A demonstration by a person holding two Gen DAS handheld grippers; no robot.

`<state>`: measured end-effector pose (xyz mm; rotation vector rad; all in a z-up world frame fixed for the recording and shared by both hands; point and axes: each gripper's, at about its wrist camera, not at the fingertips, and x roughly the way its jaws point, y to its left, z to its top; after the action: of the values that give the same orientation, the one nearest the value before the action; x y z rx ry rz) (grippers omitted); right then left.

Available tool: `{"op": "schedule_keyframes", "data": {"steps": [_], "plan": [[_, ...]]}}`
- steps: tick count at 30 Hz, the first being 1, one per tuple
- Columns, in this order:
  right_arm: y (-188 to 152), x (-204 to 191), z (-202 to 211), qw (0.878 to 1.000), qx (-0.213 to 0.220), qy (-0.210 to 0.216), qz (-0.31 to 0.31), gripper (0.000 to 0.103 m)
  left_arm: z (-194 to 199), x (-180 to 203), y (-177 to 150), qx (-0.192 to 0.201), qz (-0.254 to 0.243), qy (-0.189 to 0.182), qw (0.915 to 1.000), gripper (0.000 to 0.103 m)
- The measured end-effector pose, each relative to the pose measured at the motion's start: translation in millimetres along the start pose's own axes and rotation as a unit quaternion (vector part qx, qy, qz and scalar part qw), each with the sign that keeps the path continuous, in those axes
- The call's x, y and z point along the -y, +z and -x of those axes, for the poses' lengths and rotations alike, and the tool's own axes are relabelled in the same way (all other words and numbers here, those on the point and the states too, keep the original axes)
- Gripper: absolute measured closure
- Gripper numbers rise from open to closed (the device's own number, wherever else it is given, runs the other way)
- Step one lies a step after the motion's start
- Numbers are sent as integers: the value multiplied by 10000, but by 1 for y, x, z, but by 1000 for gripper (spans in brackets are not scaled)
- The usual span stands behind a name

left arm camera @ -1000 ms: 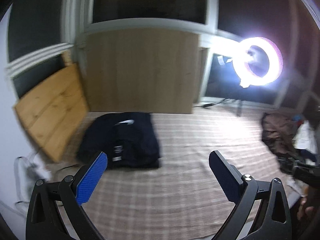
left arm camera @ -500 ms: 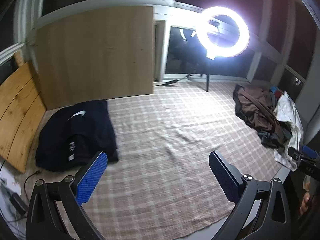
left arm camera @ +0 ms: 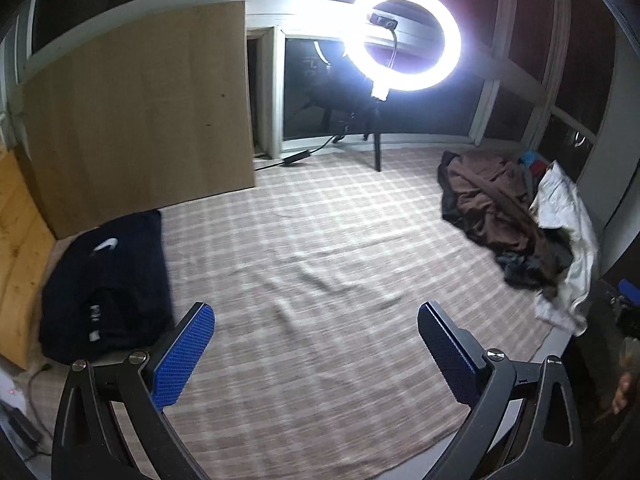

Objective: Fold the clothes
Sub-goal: 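Reach the right gripper into the pile and grasp the white shirt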

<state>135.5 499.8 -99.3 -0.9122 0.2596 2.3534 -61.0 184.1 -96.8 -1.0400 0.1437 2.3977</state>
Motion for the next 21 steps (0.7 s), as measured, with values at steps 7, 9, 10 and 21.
{"op": "schedule_keyframes", "data": {"steps": [7,9,10,21], "plan": [[28,65,-58,9994,-163,231,-199,0,-21,40,28,-25,158,201,9997,1],[40,86,-74,9993,-139,236,-257,0,-27,52,37,-43,158,306,9994,1],[47,98,-82,9993,-111,211,-278,0,-31,59,43,-44,153,367,9992,1],[140,202,-150,9992,356,179,69,0,-64,136,98,-67,232,608,9979,1]]}}
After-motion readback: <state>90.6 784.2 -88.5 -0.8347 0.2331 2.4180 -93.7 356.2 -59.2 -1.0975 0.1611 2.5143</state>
